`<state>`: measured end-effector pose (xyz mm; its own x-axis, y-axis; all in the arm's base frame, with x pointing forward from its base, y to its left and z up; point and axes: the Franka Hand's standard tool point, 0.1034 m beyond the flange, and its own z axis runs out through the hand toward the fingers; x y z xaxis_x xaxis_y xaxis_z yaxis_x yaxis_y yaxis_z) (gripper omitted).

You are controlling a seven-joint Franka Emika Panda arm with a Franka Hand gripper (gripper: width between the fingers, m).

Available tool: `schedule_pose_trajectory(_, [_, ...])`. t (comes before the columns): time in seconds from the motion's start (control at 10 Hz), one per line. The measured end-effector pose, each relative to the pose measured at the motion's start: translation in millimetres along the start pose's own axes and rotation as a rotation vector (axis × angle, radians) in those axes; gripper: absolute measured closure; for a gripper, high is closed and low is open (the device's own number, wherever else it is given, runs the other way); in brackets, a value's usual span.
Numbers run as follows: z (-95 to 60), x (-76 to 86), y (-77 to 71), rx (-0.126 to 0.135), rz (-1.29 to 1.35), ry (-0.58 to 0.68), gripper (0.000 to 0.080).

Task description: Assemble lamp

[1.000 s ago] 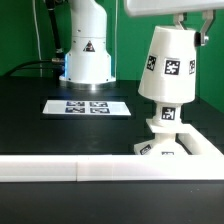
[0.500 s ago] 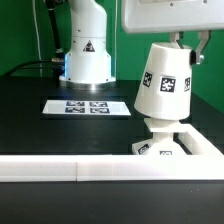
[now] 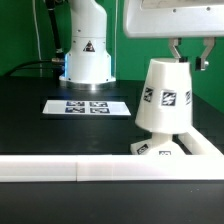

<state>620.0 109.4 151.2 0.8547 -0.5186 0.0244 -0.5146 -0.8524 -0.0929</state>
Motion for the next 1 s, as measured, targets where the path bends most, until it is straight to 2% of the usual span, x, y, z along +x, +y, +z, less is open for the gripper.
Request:
schedule_pose_trajectory(0.1, [-0.4, 0.4, -0.5, 0.001, 0.0, 0.002, 0.0537])
schedule_pose_trajectory(0.2, [-0.9, 0.8, -0.8, 0.003, 0.0, 0.004, 0.0537])
schedule_pose_trajectory(0.4, [-5.4, 3.2, 3.2, 0.001, -0.001, -0.001, 0.0201])
schedule_pose_trajectory(0.5, [-9.7, 2.6, 6.9, -0.006, 0.002, -0.015, 0.0201])
schedule_pose_trajectory(0.6, [-15.7, -0.2, 8.0, -0.014, 0.004, -0.035, 0.0121])
schedule_pose_trajectory(0.7, [-20.4, -3.2, 5.8, -0.03, 0.002, -0.049, 0.0121])
schedule_pose_trajectory(0.9, [-26.2, -14.5, -2.7, -0.091, -0.014, -0.065, 0.0103])
schedule_pose_trajectory(1.0, [-25.3, -14.1, -3.4, -0.086, -0.02, -0.065, 0.0101])
